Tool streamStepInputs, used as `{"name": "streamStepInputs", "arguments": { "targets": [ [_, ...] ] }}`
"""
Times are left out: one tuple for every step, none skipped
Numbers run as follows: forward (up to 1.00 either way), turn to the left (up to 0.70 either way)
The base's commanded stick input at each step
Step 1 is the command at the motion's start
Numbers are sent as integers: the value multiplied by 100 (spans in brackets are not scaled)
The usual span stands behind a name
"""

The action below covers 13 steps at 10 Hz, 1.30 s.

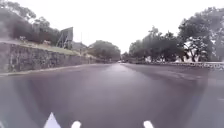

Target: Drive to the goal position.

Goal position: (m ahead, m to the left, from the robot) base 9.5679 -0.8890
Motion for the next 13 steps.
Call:
{"name": "streamStepInputs", "arguments": {
  "targets": [
    [70,0],
    [70,0],
    [70,0],
    [70,0],
    [70,0],
    [70,0],
    [70,0],
    [70,0],
    [70,0],
    [70,0],
    [70,0],
    [70,0],
    [70,0]
  ]
}}
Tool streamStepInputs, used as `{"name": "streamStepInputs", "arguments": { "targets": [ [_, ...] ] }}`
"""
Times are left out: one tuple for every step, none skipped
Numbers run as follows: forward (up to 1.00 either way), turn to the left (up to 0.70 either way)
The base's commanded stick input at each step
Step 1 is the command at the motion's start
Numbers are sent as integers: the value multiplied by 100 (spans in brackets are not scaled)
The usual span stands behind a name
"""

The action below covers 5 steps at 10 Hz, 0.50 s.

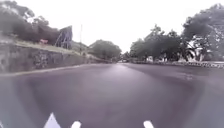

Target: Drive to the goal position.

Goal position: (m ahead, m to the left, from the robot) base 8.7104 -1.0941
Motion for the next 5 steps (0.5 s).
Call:
{"name": "streamStepInputs", "arguments": {
  "targets": [
    [70,0],
    [70,0],
    [70,0],
    [70,0],
    [70,0]
  ]
}}
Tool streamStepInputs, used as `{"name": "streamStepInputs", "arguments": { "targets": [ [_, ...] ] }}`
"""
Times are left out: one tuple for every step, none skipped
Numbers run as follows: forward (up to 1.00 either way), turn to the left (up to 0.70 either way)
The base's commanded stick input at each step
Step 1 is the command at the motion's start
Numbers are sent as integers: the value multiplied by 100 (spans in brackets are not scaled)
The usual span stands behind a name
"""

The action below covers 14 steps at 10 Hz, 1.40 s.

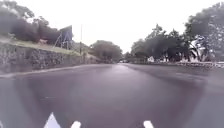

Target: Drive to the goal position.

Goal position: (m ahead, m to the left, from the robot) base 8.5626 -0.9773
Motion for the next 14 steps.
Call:
{"name": "streamStepInputs", "arguments": {
  "targets": [
    [70,0],
    [70,0],
    [70,0],
    [70,0],
    [70,0],
    [70,0],
    [70,0],
    [70,0],
    [70,0],
    [70,0],
    [70,0],
    [70,0],
    [70,0],
    [70,0]
  ]
}}
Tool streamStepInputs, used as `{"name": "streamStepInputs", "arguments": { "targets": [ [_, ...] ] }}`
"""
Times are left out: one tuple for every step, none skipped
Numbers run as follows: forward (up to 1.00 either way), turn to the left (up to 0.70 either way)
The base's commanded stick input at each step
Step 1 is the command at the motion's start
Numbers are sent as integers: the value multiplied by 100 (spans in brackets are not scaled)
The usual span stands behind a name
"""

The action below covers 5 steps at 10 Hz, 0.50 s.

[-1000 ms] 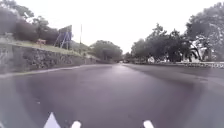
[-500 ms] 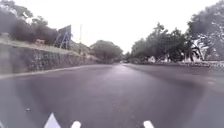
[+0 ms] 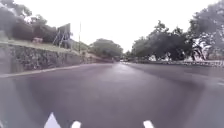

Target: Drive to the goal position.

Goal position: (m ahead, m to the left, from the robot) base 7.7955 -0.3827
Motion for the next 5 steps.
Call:
{"name": "streamStepInputs", "arguments": {
  "targets": [
    [70,0],
    [70,0],
    [70,0],
    [70,0],
    [70,0]
  ]
}}
